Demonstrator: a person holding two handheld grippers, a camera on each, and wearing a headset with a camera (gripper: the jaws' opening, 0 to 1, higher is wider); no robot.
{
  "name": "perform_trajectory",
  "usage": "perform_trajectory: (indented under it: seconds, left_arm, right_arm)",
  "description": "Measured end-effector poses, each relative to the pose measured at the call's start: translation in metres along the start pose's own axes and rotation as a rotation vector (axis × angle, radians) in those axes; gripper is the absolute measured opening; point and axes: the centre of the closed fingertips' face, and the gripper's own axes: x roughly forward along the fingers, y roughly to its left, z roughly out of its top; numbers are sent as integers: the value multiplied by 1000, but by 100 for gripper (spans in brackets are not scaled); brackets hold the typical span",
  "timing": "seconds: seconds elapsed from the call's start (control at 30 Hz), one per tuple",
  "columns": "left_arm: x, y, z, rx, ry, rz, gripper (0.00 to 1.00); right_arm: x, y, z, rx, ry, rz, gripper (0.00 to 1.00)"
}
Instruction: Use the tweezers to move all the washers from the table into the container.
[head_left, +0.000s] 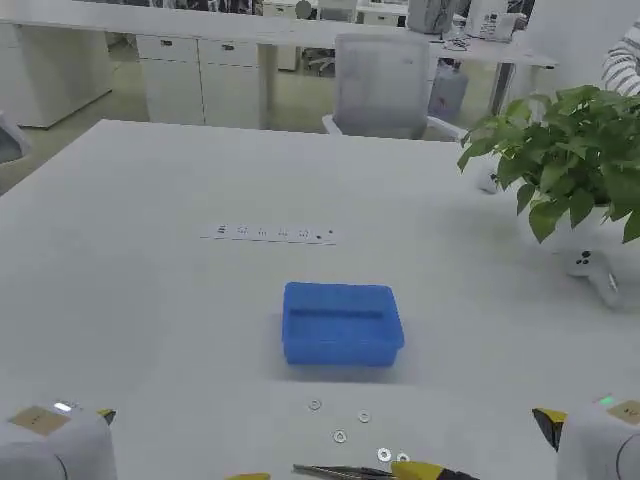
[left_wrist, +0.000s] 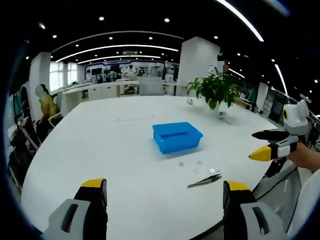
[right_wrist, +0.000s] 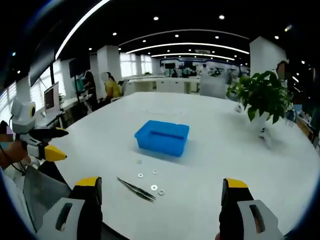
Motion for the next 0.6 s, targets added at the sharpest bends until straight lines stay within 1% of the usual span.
perform_trajectory:
  seconds: [0.27,0.33,0.47,0.6]
  left_arm:
    - [1,-3,-1,4,10,-12,95]
    - [2,-5,-2,4,16,-22,95]
    - [3,-6,-1,5,21,-32,92]
    - [4,-8,-1,9,25,-37,91]
  right_arm:
    - [1,1,-4,-3,14,6,95]
    - [1,1,-5,-3,16,5,94]
    - [1,1,-5,0,19,9,94]
    - [1,1,-6,-4,25,8,93]
